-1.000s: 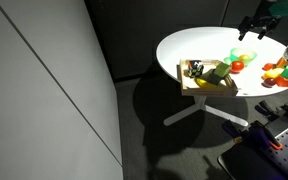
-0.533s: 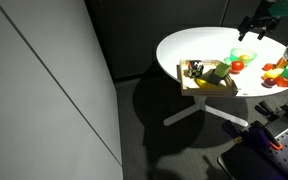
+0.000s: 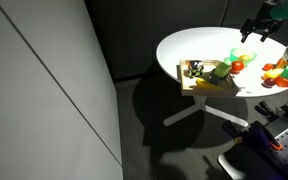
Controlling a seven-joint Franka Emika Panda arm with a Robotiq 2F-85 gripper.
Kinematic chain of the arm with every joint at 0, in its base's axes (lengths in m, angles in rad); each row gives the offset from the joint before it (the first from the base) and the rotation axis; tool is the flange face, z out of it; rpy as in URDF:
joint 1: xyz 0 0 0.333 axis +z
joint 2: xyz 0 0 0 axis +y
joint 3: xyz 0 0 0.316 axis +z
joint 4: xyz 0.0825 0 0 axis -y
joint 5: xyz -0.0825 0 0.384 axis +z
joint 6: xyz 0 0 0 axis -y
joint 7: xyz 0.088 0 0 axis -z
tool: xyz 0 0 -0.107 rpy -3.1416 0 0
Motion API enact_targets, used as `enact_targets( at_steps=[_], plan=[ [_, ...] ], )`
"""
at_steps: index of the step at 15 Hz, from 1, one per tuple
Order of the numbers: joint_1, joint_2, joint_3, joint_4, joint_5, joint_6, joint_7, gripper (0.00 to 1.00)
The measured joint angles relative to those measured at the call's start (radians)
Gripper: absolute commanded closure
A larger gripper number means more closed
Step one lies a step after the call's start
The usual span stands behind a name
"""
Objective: Remove the orange plush toy from the green bowl and put it on the tray
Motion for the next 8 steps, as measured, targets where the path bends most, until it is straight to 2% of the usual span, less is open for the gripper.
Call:
enact_targets(
  at_steps=[8],
  plan=[
    [-0.038, 0.156, -0.033, 0.126, 0.000, 0.038, -0.001, 0.00]
  ],
)
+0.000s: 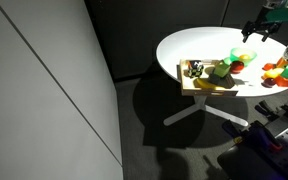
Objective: Remove the orange plush toy from the green bowl and put it on the tray
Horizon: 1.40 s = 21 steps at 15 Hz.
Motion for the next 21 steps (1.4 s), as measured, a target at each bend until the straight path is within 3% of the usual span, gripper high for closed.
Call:
enact_targets(
  at_steps=[10, 21],
  plan=[
    [-0.037, 0.208, -0.010, 0.181, -0.001, 0.015, -0.021, 0.00],
    [-0.084, 0.357, -0.030, 0.292, -0.001, 0.022, -0.045, 0.00]
  ],
)
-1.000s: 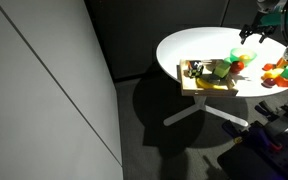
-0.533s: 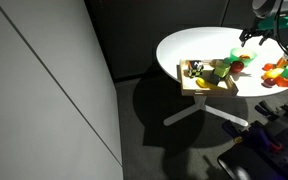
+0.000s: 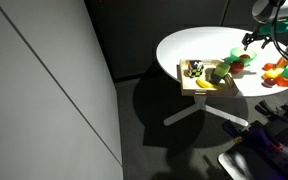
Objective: Remove the orange plush toy from the green bowl and put it on the tray
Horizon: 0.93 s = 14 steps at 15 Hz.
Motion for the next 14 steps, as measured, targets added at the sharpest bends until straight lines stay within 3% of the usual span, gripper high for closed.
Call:
enact_targets(
  at_steps=[14],
  plan=[
    [-0.016, 0.070, 0.024, 0.014, 0.000, 0.105, -0.064, 0.00]
  ],
)
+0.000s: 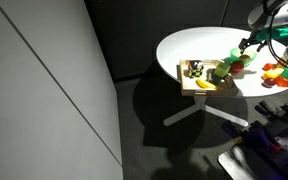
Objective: Remove the orange plush toy from the green bowl and put it on the tray
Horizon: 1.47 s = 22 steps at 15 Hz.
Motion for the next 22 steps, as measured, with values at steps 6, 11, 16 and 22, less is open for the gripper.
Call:
enact_targets(
  at_steps=[6, 11, 16, 22],
  plan=[
    [-0.019, 0.030, 0.016, 0.001, 0.000, 0.036, -0.007, 0.00],
    [-0.025, 0.059, 0.021, 0.017, 0.001, 0.068, -0.007, 0.00],
    [-0.032, 0.091, 0.024, 0.057, 0.002, 0.070, -0.007, 0.00],
    [-0.040, 0.123, 0.032, 0.086, 0.003, 0.070, -0.007, 0.00]
  ],
)
